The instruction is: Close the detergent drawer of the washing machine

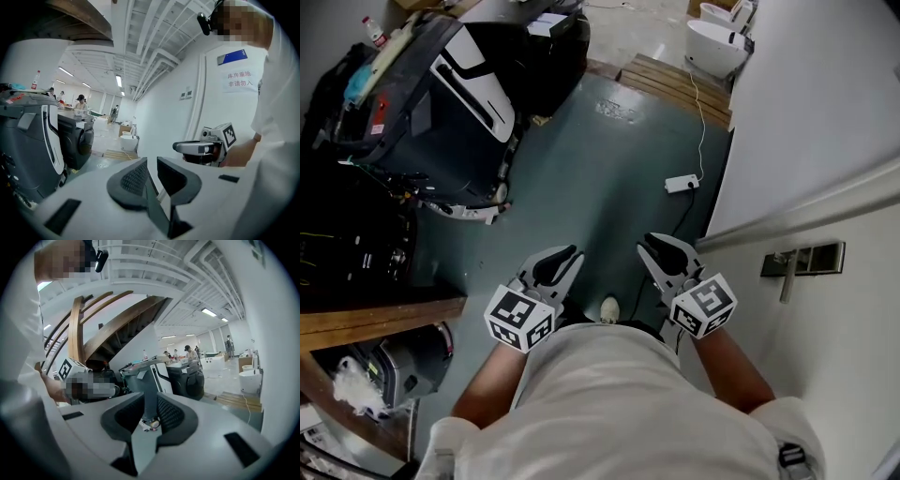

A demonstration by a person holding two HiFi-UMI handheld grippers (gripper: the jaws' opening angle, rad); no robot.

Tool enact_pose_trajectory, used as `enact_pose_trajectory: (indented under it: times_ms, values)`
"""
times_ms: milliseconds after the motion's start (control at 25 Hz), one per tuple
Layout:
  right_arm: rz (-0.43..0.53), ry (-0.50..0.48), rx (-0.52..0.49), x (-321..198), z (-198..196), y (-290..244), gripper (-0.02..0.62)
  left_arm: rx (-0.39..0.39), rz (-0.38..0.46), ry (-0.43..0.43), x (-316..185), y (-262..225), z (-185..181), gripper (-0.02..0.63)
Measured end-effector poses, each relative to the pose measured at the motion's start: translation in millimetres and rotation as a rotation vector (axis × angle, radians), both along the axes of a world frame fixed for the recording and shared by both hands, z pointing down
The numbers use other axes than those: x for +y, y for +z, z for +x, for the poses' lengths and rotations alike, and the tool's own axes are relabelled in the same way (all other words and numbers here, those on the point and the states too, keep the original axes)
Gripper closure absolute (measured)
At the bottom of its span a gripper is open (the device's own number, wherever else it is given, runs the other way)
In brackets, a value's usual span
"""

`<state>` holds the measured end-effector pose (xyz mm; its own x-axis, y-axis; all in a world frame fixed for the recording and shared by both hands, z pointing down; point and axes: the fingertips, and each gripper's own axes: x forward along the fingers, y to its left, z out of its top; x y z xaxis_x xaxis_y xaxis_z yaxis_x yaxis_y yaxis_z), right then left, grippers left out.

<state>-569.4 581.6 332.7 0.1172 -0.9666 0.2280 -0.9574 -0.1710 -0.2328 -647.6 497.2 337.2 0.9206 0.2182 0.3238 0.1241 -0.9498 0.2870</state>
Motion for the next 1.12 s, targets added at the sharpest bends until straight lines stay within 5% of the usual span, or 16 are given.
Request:
enact_pose_trajectory:
  times_ms: [440, 840, 1120]
  values:
    - [-0.006, 0.023, 0.009, -25, 87, 16, 0.518, -0.010, 0.022, 0.016, -31, 17, 97, 0.525]
    - [-0.096, 0.039, 0.039, -108, 212, 11, 0.517, 0.026, -0.016, 0.072, -118, 22, 239, 0.525]
    - [-0.095, 0.034, 0.064, -175, 271, -1, 0.518, 0.049, -0.024, 0.066, -183, 17, 296, 0.526]
